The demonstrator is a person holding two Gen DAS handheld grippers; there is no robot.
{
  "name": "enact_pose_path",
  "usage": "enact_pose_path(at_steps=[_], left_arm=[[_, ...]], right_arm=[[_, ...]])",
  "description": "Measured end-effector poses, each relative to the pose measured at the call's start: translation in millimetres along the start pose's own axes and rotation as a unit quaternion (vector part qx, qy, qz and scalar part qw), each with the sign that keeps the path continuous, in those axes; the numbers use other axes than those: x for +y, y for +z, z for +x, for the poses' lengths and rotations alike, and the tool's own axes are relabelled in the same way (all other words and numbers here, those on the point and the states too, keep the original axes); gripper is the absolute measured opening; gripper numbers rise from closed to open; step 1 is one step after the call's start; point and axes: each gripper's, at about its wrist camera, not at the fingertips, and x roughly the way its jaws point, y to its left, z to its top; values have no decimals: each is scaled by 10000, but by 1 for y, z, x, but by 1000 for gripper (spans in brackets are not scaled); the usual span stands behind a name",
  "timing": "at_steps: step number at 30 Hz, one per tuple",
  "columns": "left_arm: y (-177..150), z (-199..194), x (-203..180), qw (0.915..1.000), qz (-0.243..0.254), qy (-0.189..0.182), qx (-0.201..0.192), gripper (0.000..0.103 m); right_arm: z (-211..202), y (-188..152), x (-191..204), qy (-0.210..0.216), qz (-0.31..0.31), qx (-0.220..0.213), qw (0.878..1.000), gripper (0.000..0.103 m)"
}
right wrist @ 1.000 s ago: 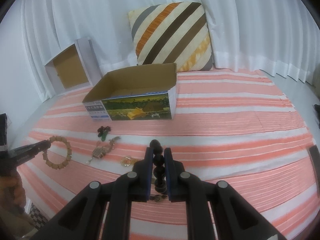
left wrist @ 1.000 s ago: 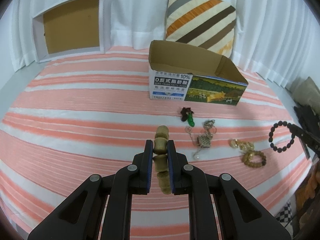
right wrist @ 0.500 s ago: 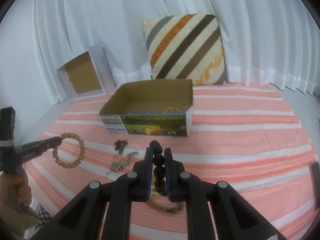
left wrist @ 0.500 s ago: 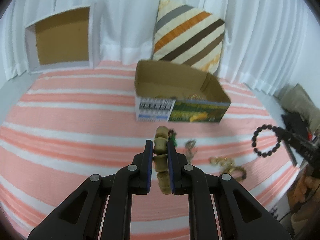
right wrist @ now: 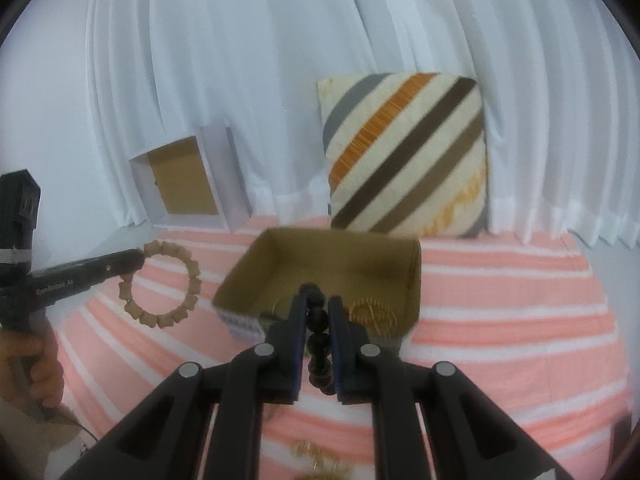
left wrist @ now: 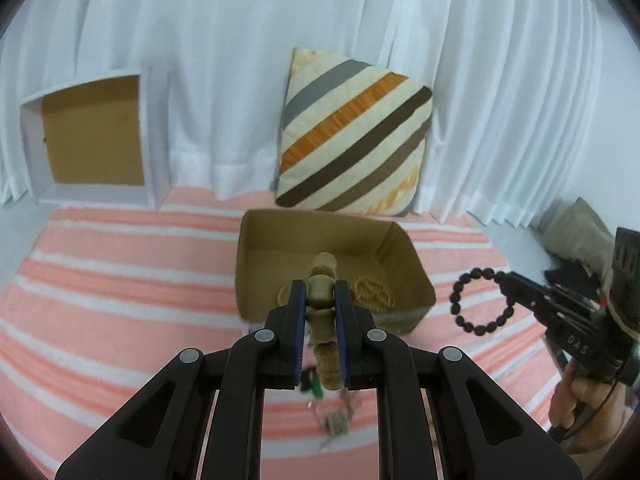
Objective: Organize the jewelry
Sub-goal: 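Carry both bead bracelets into the cardboard box and open both tools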
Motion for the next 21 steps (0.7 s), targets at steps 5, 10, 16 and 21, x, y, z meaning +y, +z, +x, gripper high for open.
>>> enact_pose_path(at_steps=[5,10,16,21], left_arm=[[23,33,-4,9999,89,9,100,12],[36,77,-3,9994,83,90,324,12],[29,132,-1,9971,83,238,715,12],[18,160,2,9953,51,279,926,12]], right_arm=[[36,32,-1,205,-14,63,9998,11],[84,45,-5,333,240,371,9985,11],[145,36,-12,353,466,818,9949,11],[172,23,-16,364,588,1049,9921,11]])
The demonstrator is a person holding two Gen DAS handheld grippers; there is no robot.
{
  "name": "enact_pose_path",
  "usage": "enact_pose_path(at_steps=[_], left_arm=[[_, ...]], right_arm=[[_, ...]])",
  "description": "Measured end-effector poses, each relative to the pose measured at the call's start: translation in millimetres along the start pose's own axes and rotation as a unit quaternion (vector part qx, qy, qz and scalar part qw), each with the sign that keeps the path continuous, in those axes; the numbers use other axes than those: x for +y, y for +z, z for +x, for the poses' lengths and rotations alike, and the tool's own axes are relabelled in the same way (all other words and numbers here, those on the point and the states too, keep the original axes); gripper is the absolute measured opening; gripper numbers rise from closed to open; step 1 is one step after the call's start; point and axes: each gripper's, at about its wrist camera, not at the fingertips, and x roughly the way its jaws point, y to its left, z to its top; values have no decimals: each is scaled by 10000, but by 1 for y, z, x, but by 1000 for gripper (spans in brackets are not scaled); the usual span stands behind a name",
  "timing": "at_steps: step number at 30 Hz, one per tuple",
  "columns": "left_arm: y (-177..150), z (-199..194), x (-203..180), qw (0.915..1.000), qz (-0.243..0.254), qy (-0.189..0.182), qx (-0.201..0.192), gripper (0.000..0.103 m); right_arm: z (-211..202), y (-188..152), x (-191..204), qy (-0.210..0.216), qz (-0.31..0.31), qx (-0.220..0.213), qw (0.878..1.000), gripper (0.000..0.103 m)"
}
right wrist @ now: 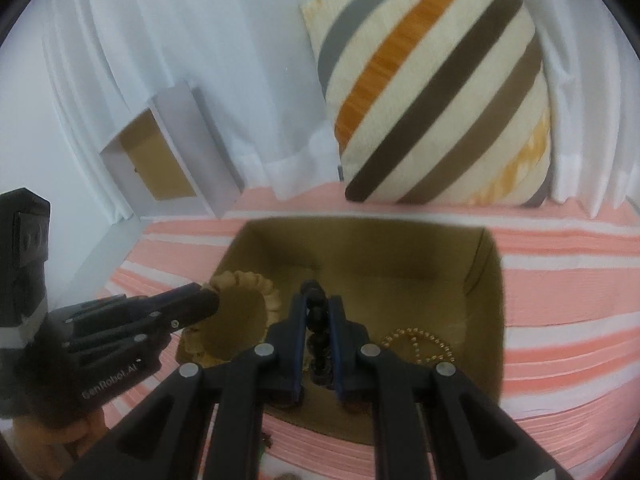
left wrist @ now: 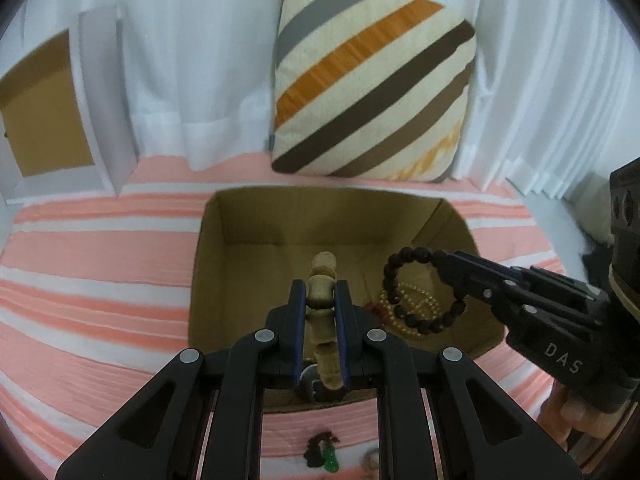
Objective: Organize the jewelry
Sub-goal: 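Carry both bead bracelets into the cardboard box and open both tools, then withdraw both tools from the box back over the remaining jewelry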
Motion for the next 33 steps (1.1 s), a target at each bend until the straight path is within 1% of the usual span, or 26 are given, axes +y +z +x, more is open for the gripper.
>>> enact_pose_path(at_steps=[5,8,9,10,11,12,13,15,17,19,20,22,23,24,27,28,30,33], left_arm=[[-1,17,2,9999,-8,71,96,12],[-2,26,2,9997,51,190,176,14],[-2,28,1,9995,53,236,199,15],[-2,29,2,9993,48,305,197,27],[-1,29,3,9990,40,411,185,59],[-1,28,4,9986,17,509,153,75],[-1,21,6,9980,-20,632,-16,90],[0,5,8,9974,-13,673,-273,91],[-1,-8,12,9972,-29,675,-330,91],[-5,-28,14,9966,-24,673,-477,91],[-11,-43,15,9959,-9,690,-583,93],[-21,-64,17,9952,37,674,-715,96],[-27,-74,17,9947,61,673,-772,96],[-38,-85,19,9943,78,683,-815,96],[-66,-106,26,9946,54,640,-818,97],[-82,-114,30,9946,44,649,-809,97],[-103,-120,33,9946,62,702,-766,97],[-146,-123,38,9943,148,850,-630,97]], right_arm=[[20,-4,-9,93,76,143,9998,11],[26,-6,-14,55,184,164,9997,14],[27,-7,-15,-33,190,138,9997,22],[25,-7,-17,-170,175,85,9997,30],[21,-8,-18,-310,158,-6,9994,48],[16,-8,-19,-418,135,-95,9990,55],[10,-9,-19,-541,76,-204,9983,55],[-7,-10,-18,-736,-76,-420,9964,55],[-27,-13,-14,-925,-207,-682,9932,55],[-57,-17,-9,-1107,-381,-1024,9878,55],[-72,-20,-7,-1163,-443,-1194,9850,55],[-102,-28,-4,-1196,-507,-1489,9803,59],[-114,-33,-3,-1217,-528,-1601,9781,62],[-128,-40,-3,-1248,-559,-1702,9759,63],[-158,-64,-6,-1357,-602,-1818,9721,63],[-162,-68,-6,-1384,-606,-1829,9715,63],[-176,-87,-9,-1513,-605,-1848,9692,63],[-188,-121,-13,-1649,-573,-1755,9689,63]])
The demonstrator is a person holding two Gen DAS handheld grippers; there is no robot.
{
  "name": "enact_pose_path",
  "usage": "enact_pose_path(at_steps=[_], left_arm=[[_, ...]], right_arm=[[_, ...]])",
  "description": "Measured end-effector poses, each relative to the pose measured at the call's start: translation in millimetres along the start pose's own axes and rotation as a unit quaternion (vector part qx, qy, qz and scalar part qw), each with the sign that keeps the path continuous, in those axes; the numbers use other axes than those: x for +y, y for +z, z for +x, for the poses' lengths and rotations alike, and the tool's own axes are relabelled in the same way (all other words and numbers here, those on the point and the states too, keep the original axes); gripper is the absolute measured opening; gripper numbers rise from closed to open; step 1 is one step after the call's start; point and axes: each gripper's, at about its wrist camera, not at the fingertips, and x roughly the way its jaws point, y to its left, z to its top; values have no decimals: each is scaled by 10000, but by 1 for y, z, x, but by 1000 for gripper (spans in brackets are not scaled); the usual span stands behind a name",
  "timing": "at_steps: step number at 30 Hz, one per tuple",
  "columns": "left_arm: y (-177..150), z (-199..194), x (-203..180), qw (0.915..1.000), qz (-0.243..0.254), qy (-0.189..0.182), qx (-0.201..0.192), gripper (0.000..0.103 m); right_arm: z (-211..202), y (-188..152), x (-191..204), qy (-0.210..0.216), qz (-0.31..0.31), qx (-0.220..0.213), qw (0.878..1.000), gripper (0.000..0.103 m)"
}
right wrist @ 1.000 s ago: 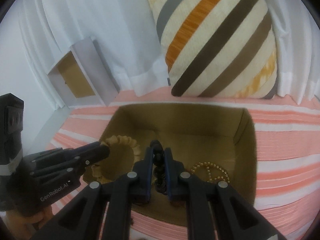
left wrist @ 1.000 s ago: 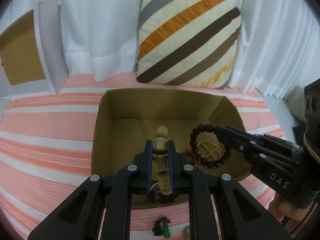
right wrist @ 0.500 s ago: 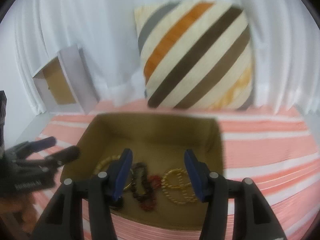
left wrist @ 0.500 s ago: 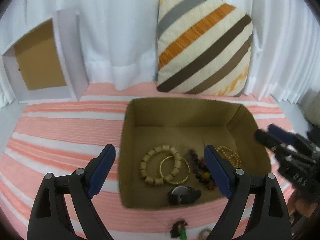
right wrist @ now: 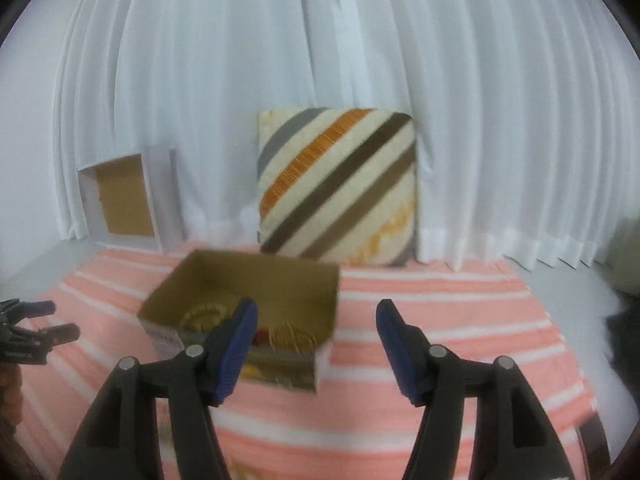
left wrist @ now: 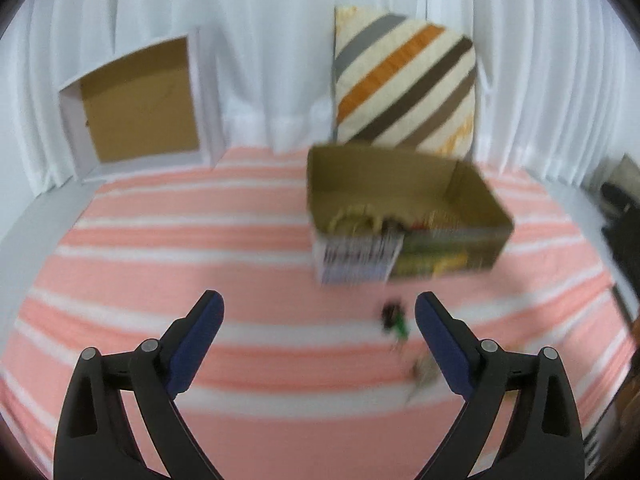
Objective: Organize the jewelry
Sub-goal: 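Withdraw both tools from the box back over the remaining jewelry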
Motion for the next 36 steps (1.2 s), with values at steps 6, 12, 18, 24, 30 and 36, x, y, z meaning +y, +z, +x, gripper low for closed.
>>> enact_pose_path(at_steps=[6,12,18,24,30,36], left_arm=[[-84,3,-5,9978,-198,-244,587,97],[-111,-1,-31,9968,209,-343,686,97],[-110,4,-49,9961,257,-481,696,97],[-102,16,-72,9945,400,-662,701,97],[-94,37,-83,9930,348,-766,823,97],[-85,59,-93,9925,371,-706,923,97]], right_arm=[[-26,-65,0,-140,41,402,9991,63],[-28,-121,8,-54,-80,908,9958,63],[-30,-149,3,-56,164,1131,9934,63],[-31,-160,-1,-76,211,1225,9922,63],[-31,-166,-1,-50,255,1266,9916,63],[-29,-173,-4,-22,377,1343,9902,63]])
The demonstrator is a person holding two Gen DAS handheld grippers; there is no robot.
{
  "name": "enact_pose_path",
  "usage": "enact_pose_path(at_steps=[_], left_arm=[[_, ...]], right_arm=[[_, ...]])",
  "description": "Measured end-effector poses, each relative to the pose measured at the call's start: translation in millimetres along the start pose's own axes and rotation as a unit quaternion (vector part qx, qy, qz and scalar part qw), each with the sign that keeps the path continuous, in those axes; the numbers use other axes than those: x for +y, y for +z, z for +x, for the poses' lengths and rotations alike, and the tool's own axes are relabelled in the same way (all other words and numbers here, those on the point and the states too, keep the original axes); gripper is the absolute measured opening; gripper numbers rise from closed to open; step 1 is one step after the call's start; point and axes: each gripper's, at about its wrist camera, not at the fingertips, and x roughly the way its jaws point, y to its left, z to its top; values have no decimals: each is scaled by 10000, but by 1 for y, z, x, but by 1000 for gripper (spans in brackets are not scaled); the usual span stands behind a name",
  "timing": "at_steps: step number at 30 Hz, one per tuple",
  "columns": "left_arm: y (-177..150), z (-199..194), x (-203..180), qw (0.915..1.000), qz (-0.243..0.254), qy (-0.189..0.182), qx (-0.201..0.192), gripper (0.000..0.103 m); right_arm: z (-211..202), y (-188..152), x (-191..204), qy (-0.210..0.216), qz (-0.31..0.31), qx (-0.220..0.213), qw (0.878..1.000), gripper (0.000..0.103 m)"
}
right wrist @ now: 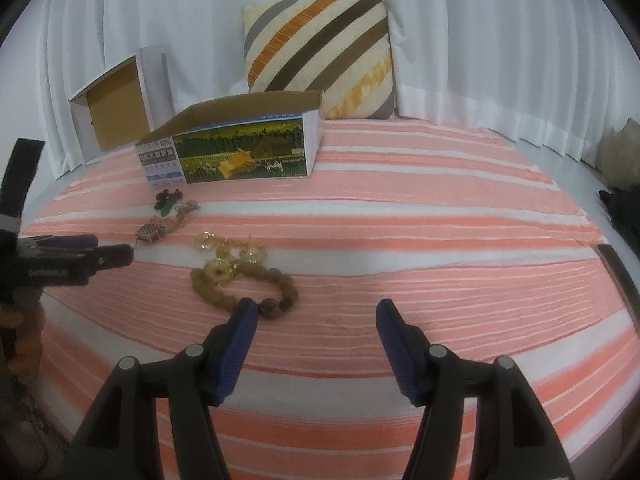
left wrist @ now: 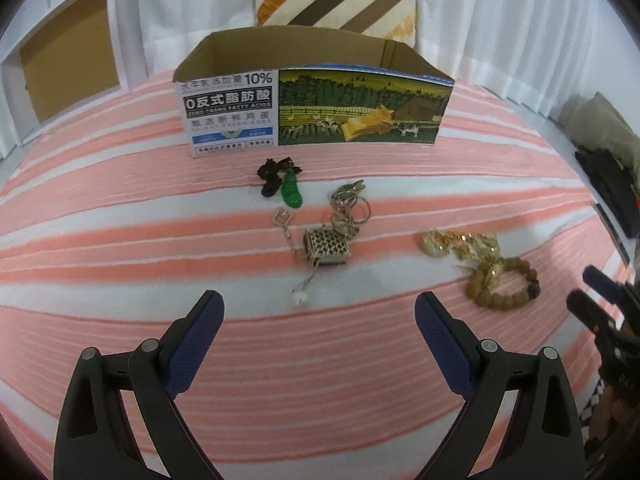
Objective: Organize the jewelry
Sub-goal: 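Withdraw both tools from the box back over the remaining jewelry, then grasp the silver filigree pendant with the left tool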
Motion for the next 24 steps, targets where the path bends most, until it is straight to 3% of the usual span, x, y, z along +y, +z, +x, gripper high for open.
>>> enact_pose_path(at_steps=[9,15,18,21,22,24], left_arm=[[12,25,4,9998,-143,61,141,95],[19,33,1,9998,-34,131,176,86],[20,34,-1,9998,35,162,134,76],[21,33,-5,9997,192,132,33,37],[20,33,-6,9997,244,76,7,32],[18,30,-5,9997,226,7,-10,31]], right_arm=[[2,-1,-2,24,68,26,10000,63],[5,-3,-2,62,128,91,9999,63],[6,-3,-3,54,130,91,9999,63],[8,-3,-4,52,170,116,9998,63],[8,-3,-5,55,187,125,9997,63],[8,-4,-6,60,212,124,9997,63]])
